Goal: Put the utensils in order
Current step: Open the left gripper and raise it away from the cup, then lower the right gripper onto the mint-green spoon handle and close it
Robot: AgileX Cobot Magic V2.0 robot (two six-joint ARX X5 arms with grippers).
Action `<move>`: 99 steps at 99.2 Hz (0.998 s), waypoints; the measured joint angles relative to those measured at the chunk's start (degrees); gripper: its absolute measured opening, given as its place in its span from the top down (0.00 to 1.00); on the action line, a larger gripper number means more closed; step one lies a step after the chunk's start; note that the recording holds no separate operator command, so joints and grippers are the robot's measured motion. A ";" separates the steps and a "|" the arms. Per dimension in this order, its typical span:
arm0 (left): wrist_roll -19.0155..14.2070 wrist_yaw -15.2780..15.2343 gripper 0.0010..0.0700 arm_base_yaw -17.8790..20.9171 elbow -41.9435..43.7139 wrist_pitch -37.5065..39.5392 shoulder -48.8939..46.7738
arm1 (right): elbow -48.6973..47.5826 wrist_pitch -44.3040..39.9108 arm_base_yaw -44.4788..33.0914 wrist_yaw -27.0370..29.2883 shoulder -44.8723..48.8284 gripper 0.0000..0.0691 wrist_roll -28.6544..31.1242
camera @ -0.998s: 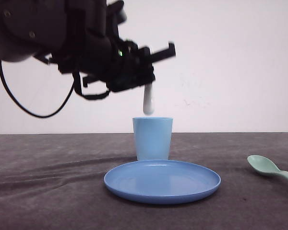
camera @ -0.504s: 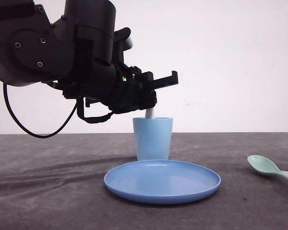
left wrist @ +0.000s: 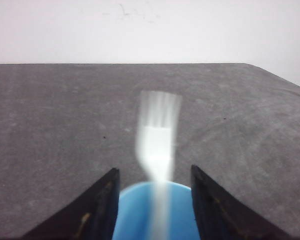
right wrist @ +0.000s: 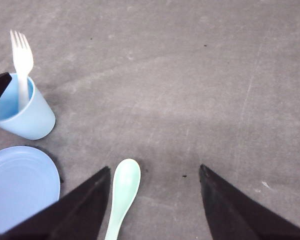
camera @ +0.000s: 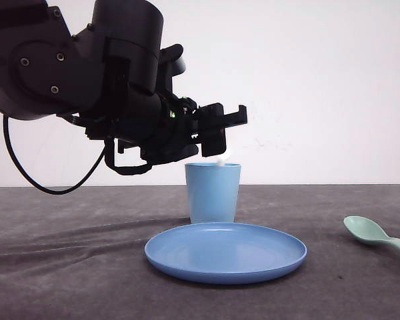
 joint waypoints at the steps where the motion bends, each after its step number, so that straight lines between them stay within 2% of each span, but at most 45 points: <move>1: 0.00 0.00 0.62 0.00 0.00 0.00 -0.09 | 0.00 -0.02 0.00 0.00 0.00 0.49 0.00; 20: 0.96 0.00 0.62 -0.50 0.00 -2.03 -5.99 | 0.00 -1.68 0.20 0.00 0.00 0.49 0.00; 36: 3.06 -0.07 0.62 -1.20 0.00 -8.92 -16.63 | 0.00 -4.28 2.32 -0.04 0.20 0.49 0.72; 61: 4.17 -0.07 0.62 -2.71 0.00 -29.46 -36.26 | 0.00 -8.13 9.20 0.26 6.60 0.49 6.19; 74: 4.33 -0.09 0.62 -3.54 0.00 -42.27 -45.64 | 0.00 -9.16 12.92 2.86 12.39 0.49 8.31; 84: 4.33 -0.09 0.62 -4.28 0.00 -51.69 -51.06 | 0.00 -8.74 14.64 3.10 16.39 0.49 9.51; 99: 4.33 -0.09 0.62 -4.74 0.00 -61.48 -56.00 | 0.00 -7.69 16.13 5.92 21.94 0.49 11.26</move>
